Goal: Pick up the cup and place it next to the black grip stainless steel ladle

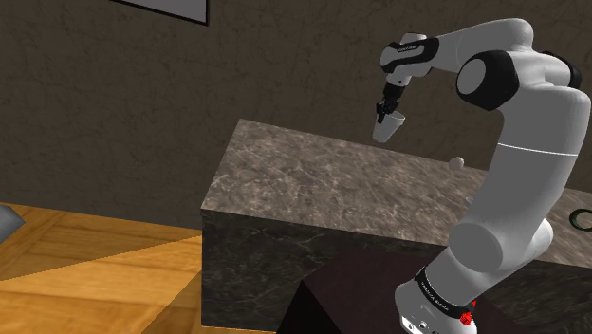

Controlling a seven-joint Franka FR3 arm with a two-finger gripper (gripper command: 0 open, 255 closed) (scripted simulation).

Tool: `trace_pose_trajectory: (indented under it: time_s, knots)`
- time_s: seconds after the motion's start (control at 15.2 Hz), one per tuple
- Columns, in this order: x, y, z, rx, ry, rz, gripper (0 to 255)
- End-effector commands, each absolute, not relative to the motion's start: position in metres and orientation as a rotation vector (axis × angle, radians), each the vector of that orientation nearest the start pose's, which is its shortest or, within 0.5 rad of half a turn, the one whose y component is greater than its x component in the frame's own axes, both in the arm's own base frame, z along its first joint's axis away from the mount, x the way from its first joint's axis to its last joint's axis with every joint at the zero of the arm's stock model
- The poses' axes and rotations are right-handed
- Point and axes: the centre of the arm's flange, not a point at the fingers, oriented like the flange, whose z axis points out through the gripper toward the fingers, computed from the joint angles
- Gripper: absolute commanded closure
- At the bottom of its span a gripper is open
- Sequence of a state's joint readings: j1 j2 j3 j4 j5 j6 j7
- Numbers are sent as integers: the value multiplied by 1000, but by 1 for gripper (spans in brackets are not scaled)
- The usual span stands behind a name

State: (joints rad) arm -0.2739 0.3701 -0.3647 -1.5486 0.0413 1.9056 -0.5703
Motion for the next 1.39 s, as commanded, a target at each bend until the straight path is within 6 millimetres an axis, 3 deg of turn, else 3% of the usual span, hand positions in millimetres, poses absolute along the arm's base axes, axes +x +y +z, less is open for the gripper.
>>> trace_pose_trajectory:
  time_s: [0.0,1.32]
  knots:
    - [553,-369,460,-3220,94,68,255]
    - [553,-369,565,-3220,94,68,255]
